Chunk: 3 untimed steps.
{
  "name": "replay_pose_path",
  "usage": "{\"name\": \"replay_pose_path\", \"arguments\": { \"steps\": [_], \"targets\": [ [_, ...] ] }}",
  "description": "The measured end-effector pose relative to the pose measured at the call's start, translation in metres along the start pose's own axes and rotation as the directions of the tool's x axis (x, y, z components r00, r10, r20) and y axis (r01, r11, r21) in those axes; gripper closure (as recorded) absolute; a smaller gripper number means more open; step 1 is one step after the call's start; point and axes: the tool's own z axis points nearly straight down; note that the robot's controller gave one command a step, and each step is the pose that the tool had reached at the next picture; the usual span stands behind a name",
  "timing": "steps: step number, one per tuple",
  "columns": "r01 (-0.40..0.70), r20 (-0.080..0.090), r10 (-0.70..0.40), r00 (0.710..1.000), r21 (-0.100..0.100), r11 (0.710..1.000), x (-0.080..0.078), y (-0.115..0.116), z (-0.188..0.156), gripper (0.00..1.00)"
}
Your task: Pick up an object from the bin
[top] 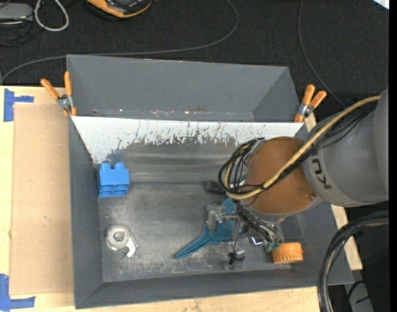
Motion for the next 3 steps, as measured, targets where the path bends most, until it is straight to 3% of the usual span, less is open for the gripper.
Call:
{"name": "replay_pose_path", "arguments": {
  "steps": [1,2,3],
  "targets": [
    [-0.011,-0.001,0.011,1.0,0.001,1.0,0.002,-0.003,0.0,0.0],
    [0.035,0.004,-0.035,0.999,0.0,0.999,-0.016,0.03,-0.07,0.0],
    [-0.013,-0.015,0.013,1.0,-0.001,1.0,0.001,0.008,0.001,1.0]
  ]
}}
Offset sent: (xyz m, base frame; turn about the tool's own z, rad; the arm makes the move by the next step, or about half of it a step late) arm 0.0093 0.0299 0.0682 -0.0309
